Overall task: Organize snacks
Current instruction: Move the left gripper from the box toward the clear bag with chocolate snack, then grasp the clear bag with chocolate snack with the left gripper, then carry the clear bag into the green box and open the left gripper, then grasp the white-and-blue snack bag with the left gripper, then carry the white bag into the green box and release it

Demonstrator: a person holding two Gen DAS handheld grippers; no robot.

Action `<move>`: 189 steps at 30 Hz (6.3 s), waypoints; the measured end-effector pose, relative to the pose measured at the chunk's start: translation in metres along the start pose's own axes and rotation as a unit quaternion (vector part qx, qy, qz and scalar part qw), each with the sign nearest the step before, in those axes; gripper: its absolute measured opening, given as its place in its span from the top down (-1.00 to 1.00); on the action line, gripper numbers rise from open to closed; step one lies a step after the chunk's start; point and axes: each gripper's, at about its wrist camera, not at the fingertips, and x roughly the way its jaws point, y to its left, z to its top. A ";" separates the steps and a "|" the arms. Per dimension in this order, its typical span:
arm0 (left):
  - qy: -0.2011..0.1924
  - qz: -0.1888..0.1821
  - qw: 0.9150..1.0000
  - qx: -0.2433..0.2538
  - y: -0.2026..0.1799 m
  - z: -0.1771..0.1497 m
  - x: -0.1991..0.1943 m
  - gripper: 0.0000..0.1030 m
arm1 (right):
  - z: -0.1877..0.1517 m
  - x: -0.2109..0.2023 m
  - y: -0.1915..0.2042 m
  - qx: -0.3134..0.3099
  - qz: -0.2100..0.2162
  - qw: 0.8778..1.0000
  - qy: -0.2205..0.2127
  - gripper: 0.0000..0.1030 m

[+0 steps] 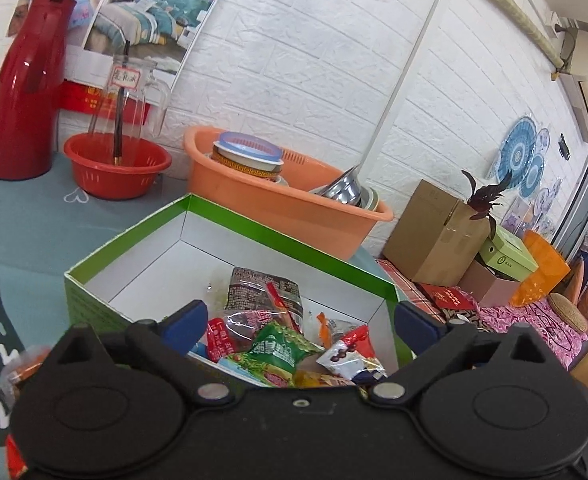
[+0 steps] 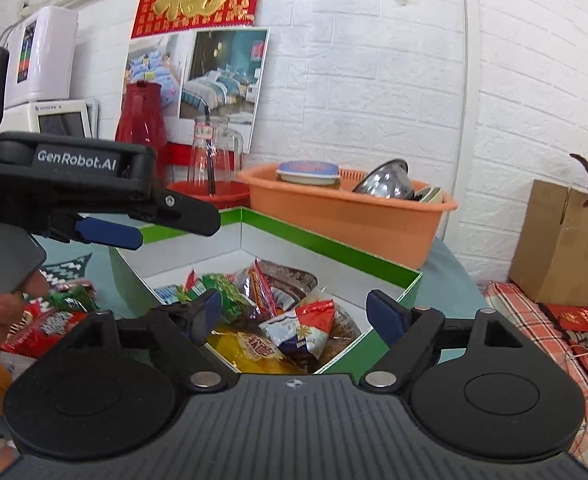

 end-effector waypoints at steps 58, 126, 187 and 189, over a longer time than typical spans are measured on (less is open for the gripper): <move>0.153 -0.077 0.985 -0.009 -0.001 -0.146 -0.128 -1.00 | -0.078 -0.128 0.109 -0.085 0.175 0.975 0.108 -1.00; 0.031 -0.036 0.999 -0.002 -0.013 -0.025 -0.067 -1.00 | -0.015 -0.061 0.047 -0.042 0.038 0.998 -0.022 -1.00; 0.157 -0.068 0.982 -0.076 0.042 -0.128 -0.122 -0.10 | -0.081 -0.095 0.090 0.117 0.215 0.957 0.154 -0.46; 0.152 -0.067 0.983 -0.072 0.038 -0.126 -0.125 0.02 | -0.080 -0.095 0.089 0.123 0.219 0.955 0.156 -0.28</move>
